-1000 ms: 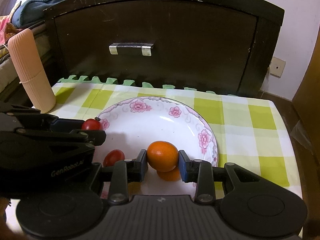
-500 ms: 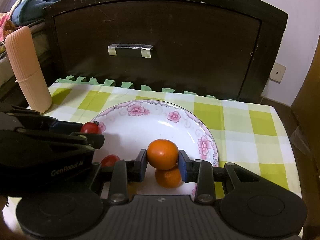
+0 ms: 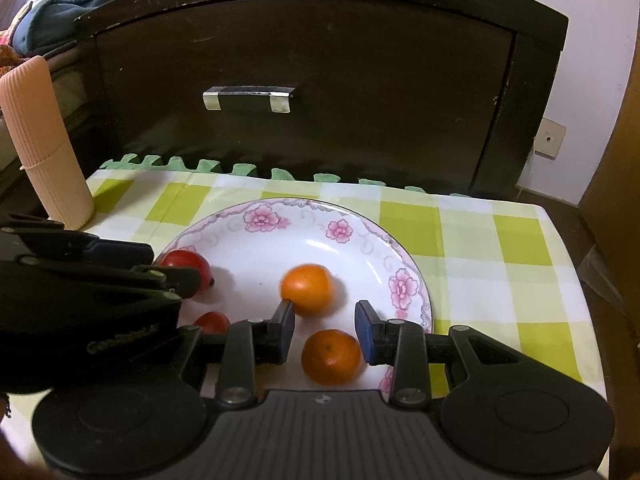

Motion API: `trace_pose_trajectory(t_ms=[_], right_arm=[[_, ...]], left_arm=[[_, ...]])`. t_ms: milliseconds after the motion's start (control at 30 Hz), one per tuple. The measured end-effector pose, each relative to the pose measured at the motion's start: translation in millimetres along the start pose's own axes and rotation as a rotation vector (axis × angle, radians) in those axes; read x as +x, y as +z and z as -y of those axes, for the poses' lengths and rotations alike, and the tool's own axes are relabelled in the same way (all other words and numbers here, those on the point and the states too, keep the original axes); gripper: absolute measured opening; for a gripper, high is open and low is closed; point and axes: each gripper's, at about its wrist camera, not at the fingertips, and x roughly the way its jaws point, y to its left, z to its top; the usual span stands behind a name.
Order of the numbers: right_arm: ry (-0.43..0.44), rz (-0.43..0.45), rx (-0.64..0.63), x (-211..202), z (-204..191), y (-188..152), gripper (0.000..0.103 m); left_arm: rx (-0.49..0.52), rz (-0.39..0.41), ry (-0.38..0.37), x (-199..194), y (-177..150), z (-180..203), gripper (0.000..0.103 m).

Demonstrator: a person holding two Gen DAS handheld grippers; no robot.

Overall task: Organize fruits
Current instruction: 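Lower into the bowl and open the right gripper while the left gripper releases the tomato, then move both open grippers back toward the remaining fruits on the cloth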

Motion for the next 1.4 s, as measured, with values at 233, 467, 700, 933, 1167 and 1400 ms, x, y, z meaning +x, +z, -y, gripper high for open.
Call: trace_pose_trajectory(t_ms=[233,467,700,933,1167,1400], right_arm=[[-0.007,0.008,0.007,-5,0,0,0.033],[-0.011,0.018,0.010,-13,1,1,0.033],[-0.016,0.029,0.004,-25,-2,3,0.033],[-0.008,0.045,0.003,-45,-8,3,0.033],[0.009,0.055,0.007,-64,-17,-4,0.033],[0.022,0.051,-0.008,-77,-26,-10,0.033]], left_arm=[[-0.003,0.007,0.009,-6,1,0,0.050],[-0.002,0.024,0.020,-14,2,0,0.057],[0.002,0.041,0.027,-27,3,0,0.059],[-0.008,0.061,0.027,-46,0,-4,0.062],[-0.013,0.073,0.030,-65,-8,-8,0.062],[-0.017,0.073,0.033,-78,-19,-11,0.062]])
